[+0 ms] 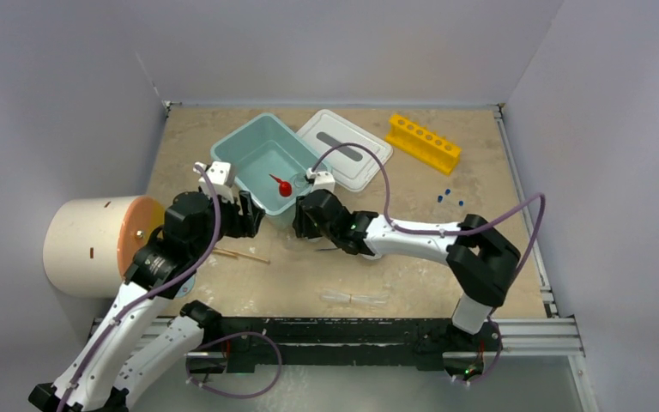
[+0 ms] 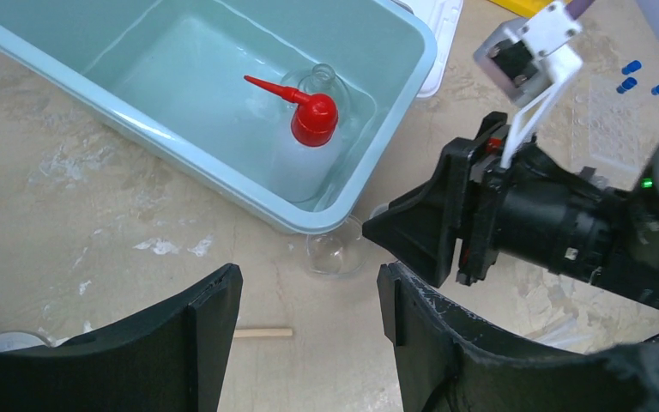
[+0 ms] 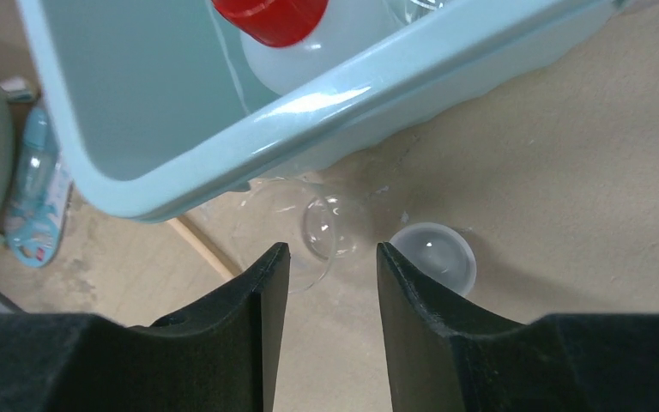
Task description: Organize the chemistry lab equipment
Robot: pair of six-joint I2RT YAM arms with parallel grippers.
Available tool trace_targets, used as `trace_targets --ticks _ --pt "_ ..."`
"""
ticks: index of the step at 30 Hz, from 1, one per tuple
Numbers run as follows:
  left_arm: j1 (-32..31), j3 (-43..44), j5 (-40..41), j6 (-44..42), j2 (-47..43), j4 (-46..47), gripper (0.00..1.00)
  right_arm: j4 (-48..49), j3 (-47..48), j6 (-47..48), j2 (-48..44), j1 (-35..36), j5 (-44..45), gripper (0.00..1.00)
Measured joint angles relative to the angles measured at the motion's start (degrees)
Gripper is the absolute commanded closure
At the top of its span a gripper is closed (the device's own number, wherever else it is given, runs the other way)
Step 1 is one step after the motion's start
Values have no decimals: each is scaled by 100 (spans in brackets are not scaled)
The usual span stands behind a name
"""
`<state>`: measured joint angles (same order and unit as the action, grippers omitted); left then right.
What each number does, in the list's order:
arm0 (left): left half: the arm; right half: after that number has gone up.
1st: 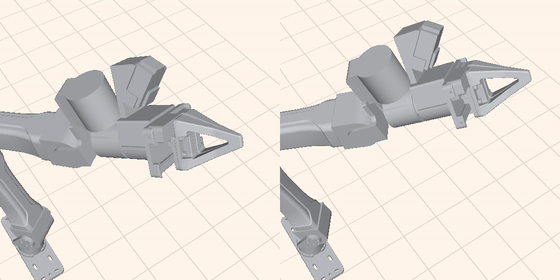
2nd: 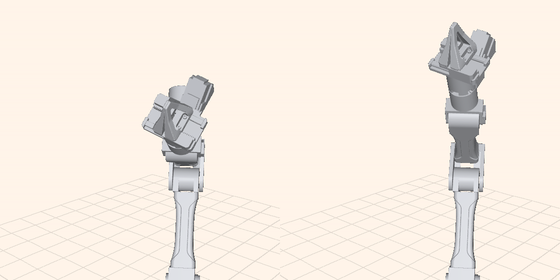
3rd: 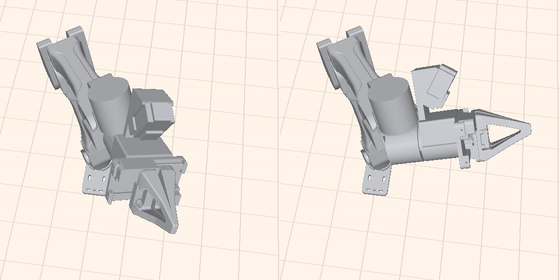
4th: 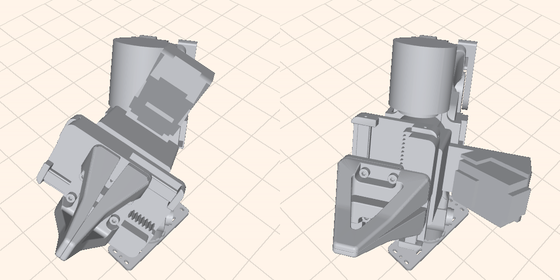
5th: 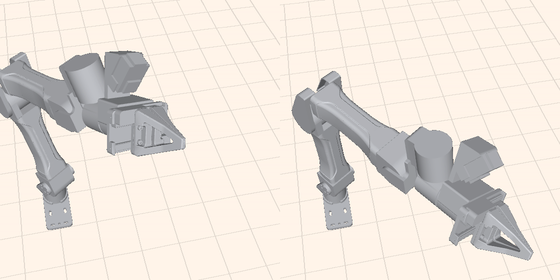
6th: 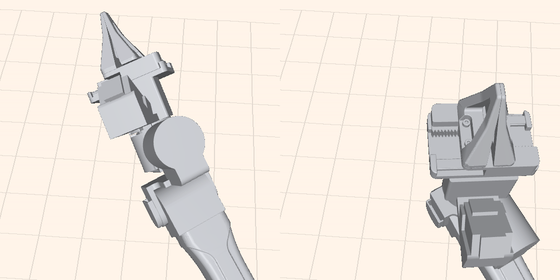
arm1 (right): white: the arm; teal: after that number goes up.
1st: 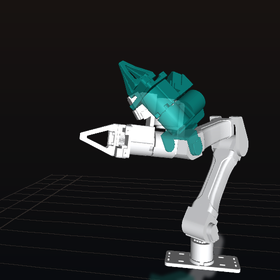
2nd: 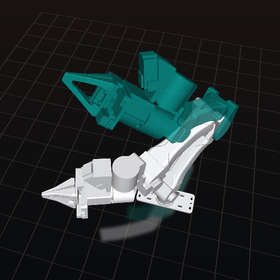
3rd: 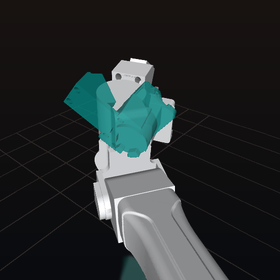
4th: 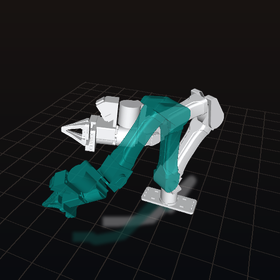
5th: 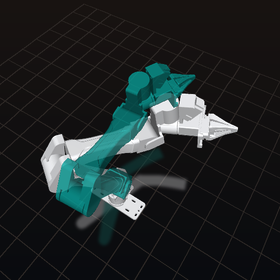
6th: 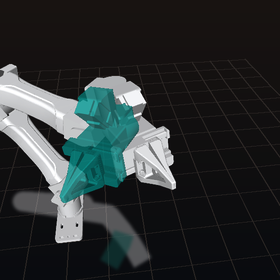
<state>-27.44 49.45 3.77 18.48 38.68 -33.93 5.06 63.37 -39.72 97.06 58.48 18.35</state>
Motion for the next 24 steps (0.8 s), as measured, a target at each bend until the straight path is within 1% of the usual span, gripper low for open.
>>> trace_targets --ticks 4,9,24 --pt "0 -66 37 0 -37 31 40 2 72 50 354 0 -50 55" --pt "0 -103 44 -2 -90 61 40 2 153 90 553 0 -103 58" --pt "0 -138 42 0 -96 138 40 44 367 166 887 2 -269 80"
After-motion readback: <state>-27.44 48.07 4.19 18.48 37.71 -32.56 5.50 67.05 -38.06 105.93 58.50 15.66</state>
